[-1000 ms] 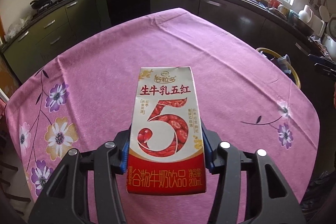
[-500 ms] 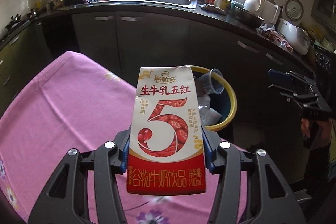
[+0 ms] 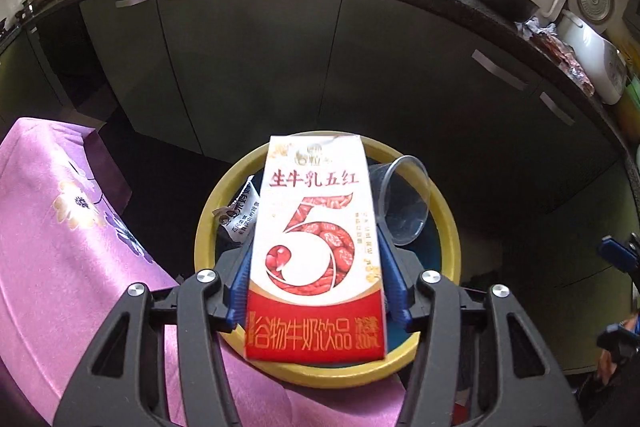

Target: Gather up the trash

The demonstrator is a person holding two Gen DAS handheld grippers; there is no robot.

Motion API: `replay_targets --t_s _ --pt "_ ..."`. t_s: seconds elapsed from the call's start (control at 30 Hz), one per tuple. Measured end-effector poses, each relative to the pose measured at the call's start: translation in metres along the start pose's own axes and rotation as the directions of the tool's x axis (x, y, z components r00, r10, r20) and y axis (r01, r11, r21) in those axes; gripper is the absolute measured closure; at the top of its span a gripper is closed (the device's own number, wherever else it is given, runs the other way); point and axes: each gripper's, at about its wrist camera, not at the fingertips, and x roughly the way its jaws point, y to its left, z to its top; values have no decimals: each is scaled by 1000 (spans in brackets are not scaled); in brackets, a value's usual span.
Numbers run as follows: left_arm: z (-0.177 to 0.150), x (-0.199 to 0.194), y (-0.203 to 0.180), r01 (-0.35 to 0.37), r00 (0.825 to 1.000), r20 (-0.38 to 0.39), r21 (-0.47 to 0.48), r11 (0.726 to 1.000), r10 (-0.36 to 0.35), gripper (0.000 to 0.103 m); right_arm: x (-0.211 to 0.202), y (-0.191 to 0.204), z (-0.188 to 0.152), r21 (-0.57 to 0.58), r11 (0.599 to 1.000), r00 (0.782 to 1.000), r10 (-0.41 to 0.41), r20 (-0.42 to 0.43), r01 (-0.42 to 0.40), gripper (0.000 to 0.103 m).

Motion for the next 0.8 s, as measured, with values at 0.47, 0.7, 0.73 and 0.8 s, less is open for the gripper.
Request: replay_targets --t_s 0.47,0.7,0.73,0.8 --pt "-88 -140 -1 -64 954 287 -83 994 86 9 -7 51 1 -101 993 997 69 25 -66 31" --pt "-192 -272 10 -289 807 438 -293 911 397 7 -18 100 -5 -195 974 990 129 51 -117 23" --pt "-210 -287 12 -312 781 443 -335 889 441 7 -20 105 -7 -203 972 990 129 58 -115 21" --pt "-241 -314 18 -338 735 443 -417 844 513 7 -26 116 -9 -218 970 989 129 70 -111 18"
